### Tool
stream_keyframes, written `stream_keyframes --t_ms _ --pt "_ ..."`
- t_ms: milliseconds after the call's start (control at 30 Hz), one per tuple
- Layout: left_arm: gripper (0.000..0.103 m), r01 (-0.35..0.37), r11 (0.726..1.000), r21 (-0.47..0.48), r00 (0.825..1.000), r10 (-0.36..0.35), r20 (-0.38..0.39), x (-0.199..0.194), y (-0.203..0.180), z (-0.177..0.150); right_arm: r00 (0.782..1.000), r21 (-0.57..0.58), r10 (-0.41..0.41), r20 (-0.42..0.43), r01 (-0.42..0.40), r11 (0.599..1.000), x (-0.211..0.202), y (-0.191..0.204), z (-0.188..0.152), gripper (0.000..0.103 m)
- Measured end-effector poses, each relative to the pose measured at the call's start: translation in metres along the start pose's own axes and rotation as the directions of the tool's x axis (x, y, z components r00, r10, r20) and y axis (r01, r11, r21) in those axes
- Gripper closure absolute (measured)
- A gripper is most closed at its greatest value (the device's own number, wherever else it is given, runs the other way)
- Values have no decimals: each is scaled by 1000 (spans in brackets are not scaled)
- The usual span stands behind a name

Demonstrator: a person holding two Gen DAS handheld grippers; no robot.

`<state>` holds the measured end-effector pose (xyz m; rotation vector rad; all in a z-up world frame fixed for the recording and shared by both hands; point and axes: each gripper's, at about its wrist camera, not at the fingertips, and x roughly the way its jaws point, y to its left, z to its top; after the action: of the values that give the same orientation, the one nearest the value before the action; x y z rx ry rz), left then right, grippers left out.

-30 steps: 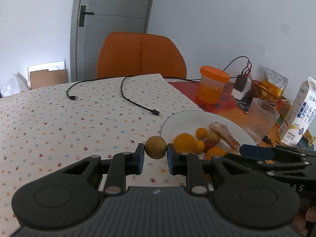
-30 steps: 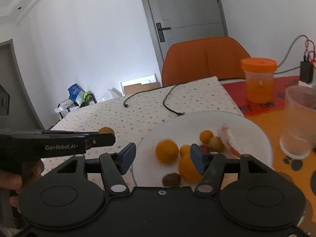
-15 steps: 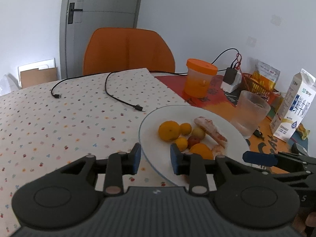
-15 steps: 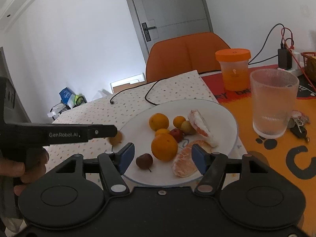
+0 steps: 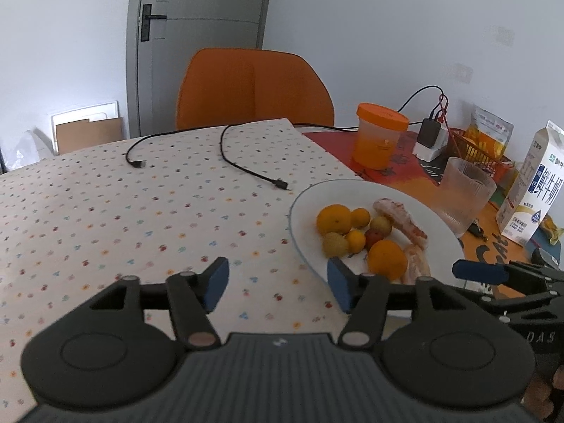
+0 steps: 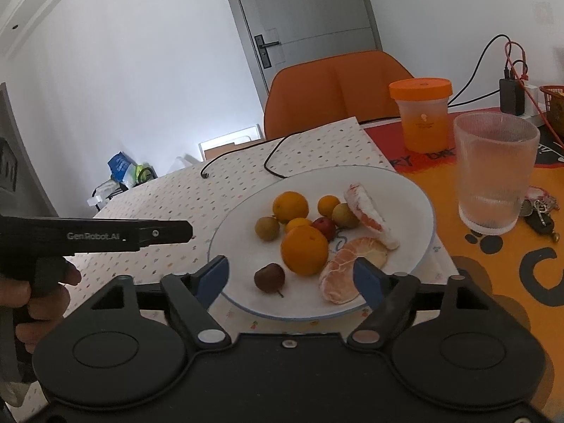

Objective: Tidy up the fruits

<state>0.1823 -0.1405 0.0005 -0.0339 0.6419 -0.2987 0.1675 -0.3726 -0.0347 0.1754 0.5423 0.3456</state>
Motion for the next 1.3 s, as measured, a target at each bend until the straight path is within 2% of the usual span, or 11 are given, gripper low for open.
stream_keyframes --t_ms 133,433,700,1000,1300 --pt "27 -26 1000 -9 1000 26 16 -13 9 -4 1000 -5 3 -2 -3 1000 0 7 0 14" --pt "15 -86 996 -28 996 87 30 -41 30 -14 1000 -31 13 -12 -14 999 1 28 1 0" --pt "9 -124 991 -44 991 126 47 -68 47 -28 999 -32 11 -42 -12 999 3 47 2 0" --pt "0 -182 977 -110 980 189 55 -97 64 -46 999 -80 16 -45 -20 997 -5 74 -3 0" --pt "0 -208 968 -139 973 220 77 -126 72 -66 998 -93 43 -40 -47 995 -13 94 -8 0"
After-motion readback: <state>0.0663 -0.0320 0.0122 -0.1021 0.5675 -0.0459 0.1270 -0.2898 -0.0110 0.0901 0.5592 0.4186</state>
